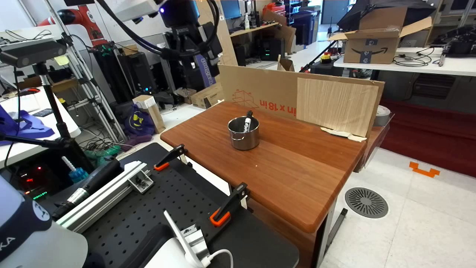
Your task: Remove the marker from the silver cup
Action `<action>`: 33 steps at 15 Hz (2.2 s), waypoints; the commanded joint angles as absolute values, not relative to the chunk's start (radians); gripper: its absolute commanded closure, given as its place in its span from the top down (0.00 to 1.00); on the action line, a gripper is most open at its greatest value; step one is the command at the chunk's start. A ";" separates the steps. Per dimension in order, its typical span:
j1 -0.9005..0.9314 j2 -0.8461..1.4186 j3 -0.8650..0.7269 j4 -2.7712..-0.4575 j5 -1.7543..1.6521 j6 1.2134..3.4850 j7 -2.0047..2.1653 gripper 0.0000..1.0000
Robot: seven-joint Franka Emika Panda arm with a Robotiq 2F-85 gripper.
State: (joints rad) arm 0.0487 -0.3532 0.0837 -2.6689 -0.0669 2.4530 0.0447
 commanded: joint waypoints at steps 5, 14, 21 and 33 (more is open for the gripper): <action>0.043 -0.055 0.024 -2.524 -0.032 2.661 -0.125 1.00; 0.001 0.193 0.049 -2.352 0.107 2.671 -0.338 1.00; -0.023 0.320 0.065 -2.251 0.079 2.634 -0.339 1.00; -0.032 0.366 0.069 -2.191 0.056 2.563 -0.342 0.20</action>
